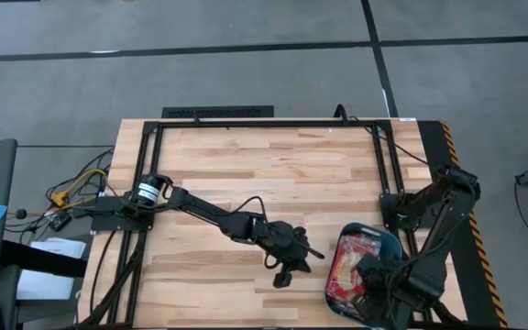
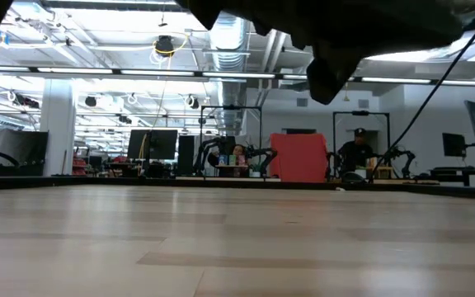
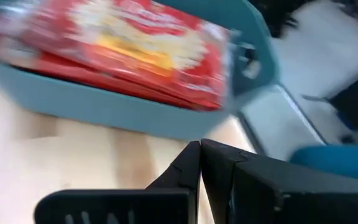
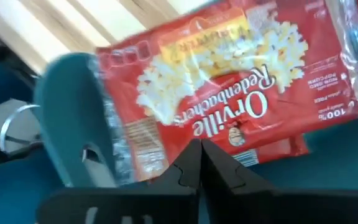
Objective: Sort popcorn bags into baskets
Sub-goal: Return to Home Position
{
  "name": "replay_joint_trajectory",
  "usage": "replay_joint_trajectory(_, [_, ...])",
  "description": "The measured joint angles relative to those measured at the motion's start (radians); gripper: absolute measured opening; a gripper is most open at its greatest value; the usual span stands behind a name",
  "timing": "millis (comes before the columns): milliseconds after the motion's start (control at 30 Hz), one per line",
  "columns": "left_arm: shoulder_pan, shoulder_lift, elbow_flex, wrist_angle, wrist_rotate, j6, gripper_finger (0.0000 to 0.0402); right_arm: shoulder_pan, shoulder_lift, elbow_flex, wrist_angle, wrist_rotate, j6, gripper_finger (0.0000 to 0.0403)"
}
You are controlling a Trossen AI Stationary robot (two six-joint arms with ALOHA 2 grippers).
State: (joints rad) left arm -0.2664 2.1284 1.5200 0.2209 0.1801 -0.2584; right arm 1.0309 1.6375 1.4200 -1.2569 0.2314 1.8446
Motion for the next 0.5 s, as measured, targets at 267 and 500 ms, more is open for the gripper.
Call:
replay_joint_trajectory(267, [0.073, -0.155, 0.0, -0.138, 0.44, 0.031, 0.0, 0.017, 0.0, 0.121, -0.021, 0.723, -0.224, 0.002])
replay_joint_trajectory(500, [0.143, -0.502, 0.0, -0.464, 0.475, 0.197, 0.0, -0.047, -0.115, 0.231, -0.229, 1.183, -0.335, 0.0029])
